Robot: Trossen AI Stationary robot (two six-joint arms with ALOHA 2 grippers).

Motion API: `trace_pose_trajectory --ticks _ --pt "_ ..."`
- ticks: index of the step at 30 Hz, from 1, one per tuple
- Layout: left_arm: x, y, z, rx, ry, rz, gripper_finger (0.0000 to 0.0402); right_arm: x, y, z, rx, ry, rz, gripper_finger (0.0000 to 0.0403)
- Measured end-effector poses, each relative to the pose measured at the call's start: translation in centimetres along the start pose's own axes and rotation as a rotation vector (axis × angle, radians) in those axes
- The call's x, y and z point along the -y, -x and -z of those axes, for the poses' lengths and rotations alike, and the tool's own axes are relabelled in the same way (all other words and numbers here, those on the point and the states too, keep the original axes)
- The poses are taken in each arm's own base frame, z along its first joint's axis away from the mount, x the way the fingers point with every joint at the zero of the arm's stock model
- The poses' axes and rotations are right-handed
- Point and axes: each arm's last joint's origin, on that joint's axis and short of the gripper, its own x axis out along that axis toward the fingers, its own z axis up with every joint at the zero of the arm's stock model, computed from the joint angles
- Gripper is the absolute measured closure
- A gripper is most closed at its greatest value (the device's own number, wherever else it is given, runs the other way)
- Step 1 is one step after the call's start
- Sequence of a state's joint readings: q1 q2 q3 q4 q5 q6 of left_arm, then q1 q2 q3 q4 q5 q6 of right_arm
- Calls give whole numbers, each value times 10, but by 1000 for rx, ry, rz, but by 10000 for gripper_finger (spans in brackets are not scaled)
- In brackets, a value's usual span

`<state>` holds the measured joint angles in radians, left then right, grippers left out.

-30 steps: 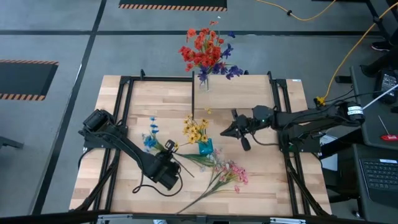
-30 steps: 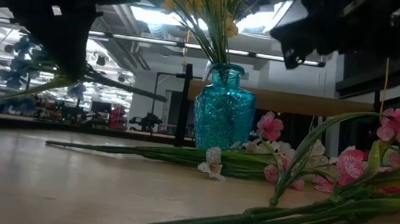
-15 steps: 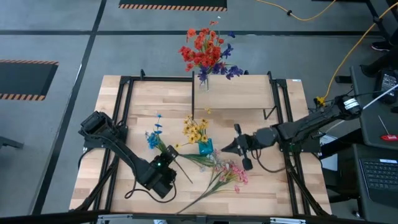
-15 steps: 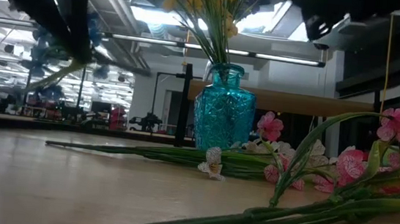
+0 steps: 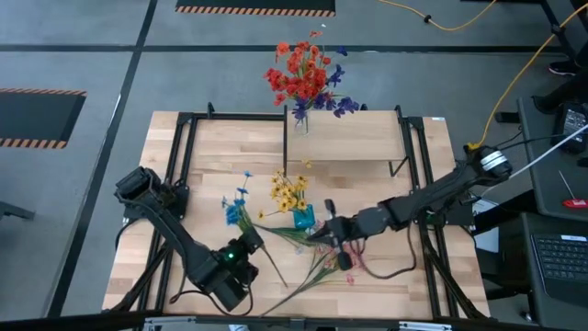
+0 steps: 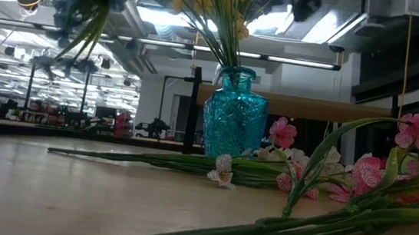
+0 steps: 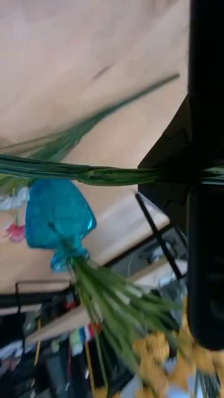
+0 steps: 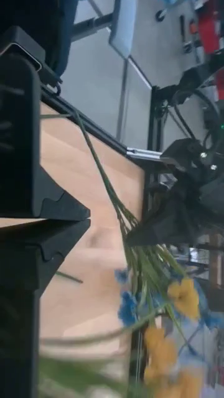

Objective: Pick and place flowers into a vace then onto a shelf
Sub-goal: Put the blue flowers into the blue vase

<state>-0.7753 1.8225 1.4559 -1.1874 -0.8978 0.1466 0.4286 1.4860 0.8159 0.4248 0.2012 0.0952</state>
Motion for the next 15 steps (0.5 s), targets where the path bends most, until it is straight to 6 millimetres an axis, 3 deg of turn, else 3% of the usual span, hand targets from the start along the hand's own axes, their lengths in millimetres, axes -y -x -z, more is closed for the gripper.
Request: trace_pose_trajectory --ticks 9,15 --pt "7 11 7 -41 -193 -72 391 -2 -43 -7 -90 8 27 394" --pt "8 13 8 -51 -306 -87 391 6 -63 -4 -74 -31 55 355"
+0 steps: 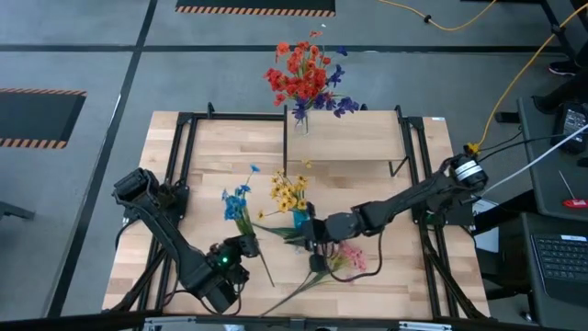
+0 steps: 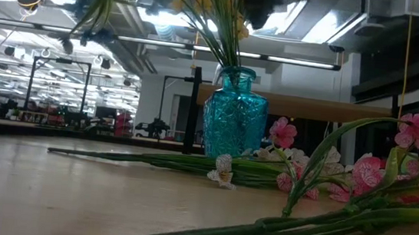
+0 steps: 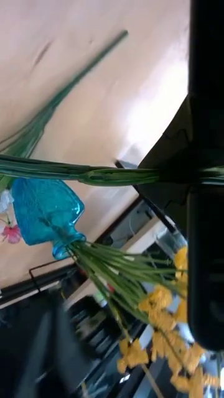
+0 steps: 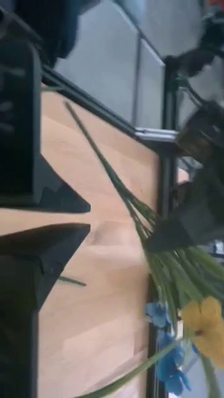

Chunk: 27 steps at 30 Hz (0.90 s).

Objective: Pick and place flowers into a vace then onto a shelf
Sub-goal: Put the blue flowers into the blue vase

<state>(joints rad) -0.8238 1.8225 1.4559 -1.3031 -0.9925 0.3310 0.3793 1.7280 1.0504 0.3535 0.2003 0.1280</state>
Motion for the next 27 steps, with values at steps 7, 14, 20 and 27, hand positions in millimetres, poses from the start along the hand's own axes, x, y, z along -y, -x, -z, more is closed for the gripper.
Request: trace_pose_trajectory --ticks 7,14,20,27 --pt "-3 -1 2 -44 -147 -83 389 -1 -18 -3 81 -33 -39 273" --pt "-6 -4 3 -74 -182 -122 389 2 -36 -1 76 -46 -31 215" --pt "-6 -4 3 -75 -191 -121 389 11 -52 6 55 -53 -3 202" --pt "-6 -4 3 -75 -190 -122 389 14 -57 1 75 -59 3 202"
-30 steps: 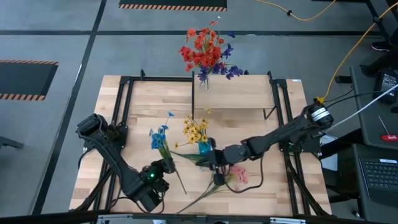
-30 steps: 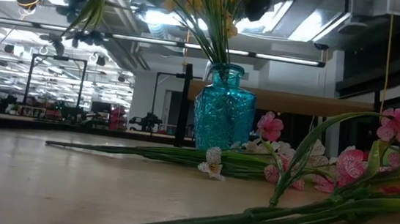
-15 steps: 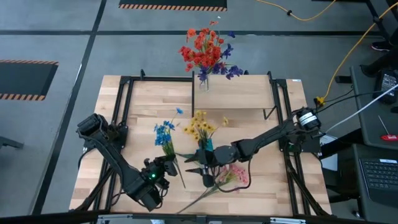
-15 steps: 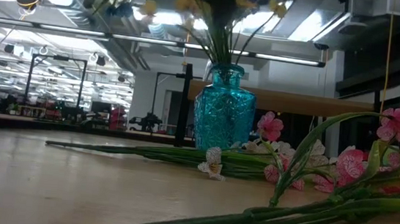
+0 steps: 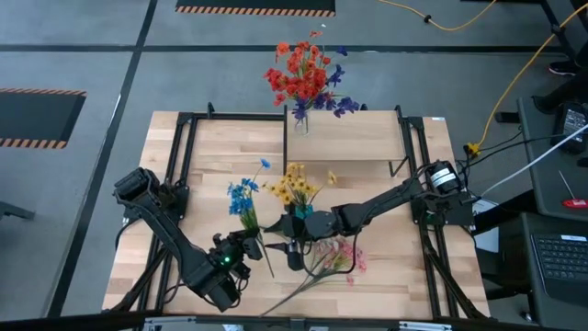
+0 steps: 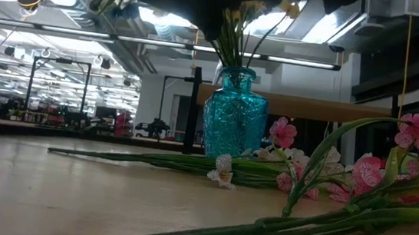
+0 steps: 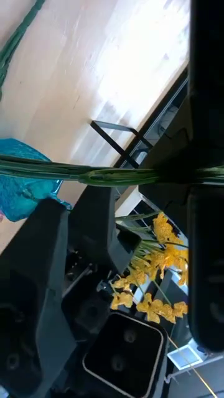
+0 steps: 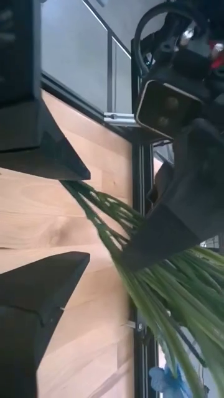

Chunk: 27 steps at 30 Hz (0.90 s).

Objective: Pick and place flowers into a vace then onto a shelf
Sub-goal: Put the blue flowers into the blue vase

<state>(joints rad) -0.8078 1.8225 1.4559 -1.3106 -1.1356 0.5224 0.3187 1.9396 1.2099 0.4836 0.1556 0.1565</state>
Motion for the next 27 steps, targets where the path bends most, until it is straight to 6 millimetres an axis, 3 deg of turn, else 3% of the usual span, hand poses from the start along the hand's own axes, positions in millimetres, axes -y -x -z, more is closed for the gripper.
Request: trace_pose_trajectory --ticks 27 --pt "-6 -10 4 -75 -164 -58 388 9 -1 -6 50 -60 -11 202"
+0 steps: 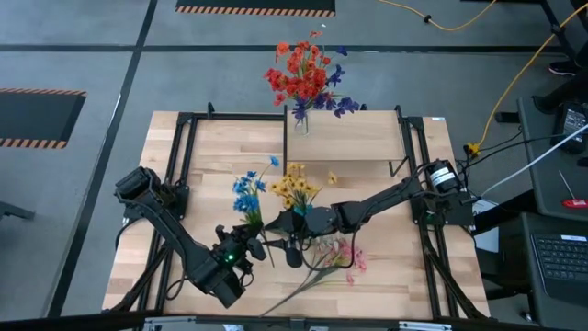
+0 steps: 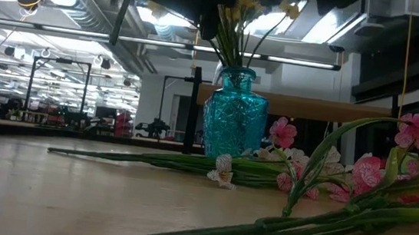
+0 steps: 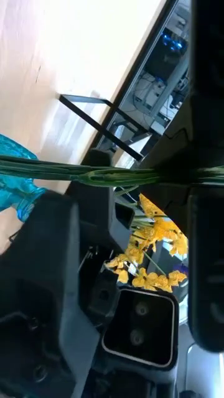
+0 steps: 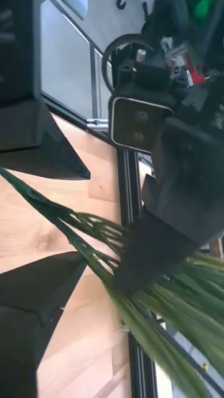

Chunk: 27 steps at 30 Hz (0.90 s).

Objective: Pick and place flowers into a vace then onto a shelf
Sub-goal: Put the blue flowers into the blue vase

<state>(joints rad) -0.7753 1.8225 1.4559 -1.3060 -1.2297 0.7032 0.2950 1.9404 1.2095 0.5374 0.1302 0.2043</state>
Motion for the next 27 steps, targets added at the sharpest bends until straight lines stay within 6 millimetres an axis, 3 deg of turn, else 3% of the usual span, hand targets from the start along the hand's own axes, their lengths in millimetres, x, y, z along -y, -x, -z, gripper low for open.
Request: trace_pose_trajectory --ticks 13,22,27 --pt "-2 -11 3 -21 14 26 388 4 0 -2 18 -1 15 221" --pt "-2 -11 3 -9 27 38 386 5 -1 -1 14 23 15 309" --pt "-3 -5 -2 17 103 16 362 4 -1 -1 12 22 4 374"
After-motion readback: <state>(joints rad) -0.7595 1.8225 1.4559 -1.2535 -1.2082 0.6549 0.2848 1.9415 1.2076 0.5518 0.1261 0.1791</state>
